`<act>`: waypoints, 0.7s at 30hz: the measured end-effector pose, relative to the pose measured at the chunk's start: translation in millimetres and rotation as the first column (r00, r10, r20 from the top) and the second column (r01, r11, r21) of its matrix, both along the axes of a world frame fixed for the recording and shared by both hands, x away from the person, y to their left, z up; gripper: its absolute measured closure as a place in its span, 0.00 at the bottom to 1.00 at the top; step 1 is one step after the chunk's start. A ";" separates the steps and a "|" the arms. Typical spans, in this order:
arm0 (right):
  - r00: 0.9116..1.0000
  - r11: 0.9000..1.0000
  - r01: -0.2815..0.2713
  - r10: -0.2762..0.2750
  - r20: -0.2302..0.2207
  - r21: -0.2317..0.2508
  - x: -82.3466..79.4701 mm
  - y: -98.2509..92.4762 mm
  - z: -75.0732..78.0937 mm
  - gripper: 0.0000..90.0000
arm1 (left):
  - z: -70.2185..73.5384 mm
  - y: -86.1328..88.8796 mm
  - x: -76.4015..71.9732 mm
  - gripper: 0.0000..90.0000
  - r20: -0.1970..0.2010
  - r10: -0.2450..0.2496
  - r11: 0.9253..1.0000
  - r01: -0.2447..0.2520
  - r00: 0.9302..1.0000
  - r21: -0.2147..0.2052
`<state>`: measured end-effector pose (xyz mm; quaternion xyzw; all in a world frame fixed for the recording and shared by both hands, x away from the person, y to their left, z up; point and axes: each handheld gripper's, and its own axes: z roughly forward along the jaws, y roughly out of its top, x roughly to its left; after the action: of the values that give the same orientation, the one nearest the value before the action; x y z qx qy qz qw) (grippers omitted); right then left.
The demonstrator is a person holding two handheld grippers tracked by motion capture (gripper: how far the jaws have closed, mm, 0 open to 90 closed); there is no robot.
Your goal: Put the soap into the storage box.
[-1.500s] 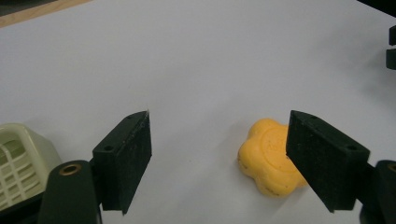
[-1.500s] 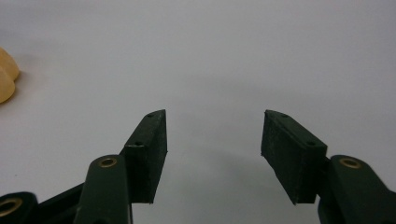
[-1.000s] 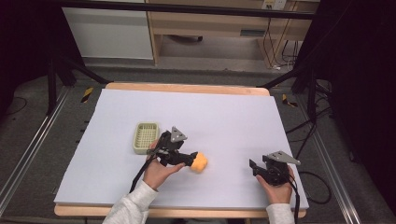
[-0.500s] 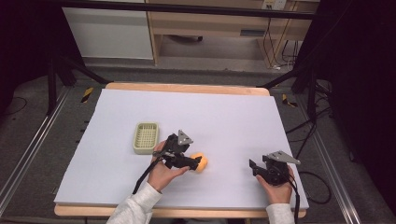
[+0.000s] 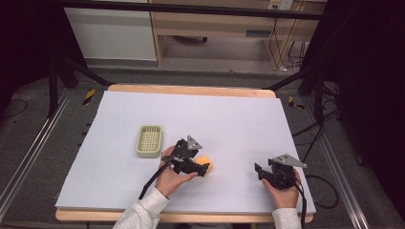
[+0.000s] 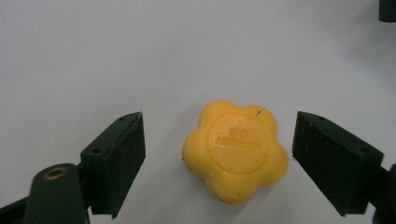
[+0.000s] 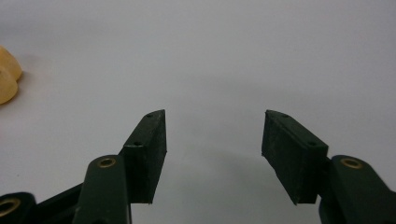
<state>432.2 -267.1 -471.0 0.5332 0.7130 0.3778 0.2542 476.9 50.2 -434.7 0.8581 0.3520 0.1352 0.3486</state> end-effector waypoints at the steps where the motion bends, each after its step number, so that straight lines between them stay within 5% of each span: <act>1: 1.000 1.000 0.000 0.000 0.000 0.000 0.0 0.0 0.0 0.45 | 0.0 0.0 0.0 0.18 0.000 0.000 1.000 0.000 1.000 0.000; 21: 1.000 1.000 -0.002 0.002 -0.009 0.001 0.1 -0.1 -0.6 0.45 | -13.2 -15.1 2.0 0.14 -0.051 -0.008 0.999 0.011 0.999 0.048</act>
<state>432.3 -267.2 -471.6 0.5345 0.7145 0.3757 0.2504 478.9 35.1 -447.9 0.8710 0.3533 0.1201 0.3194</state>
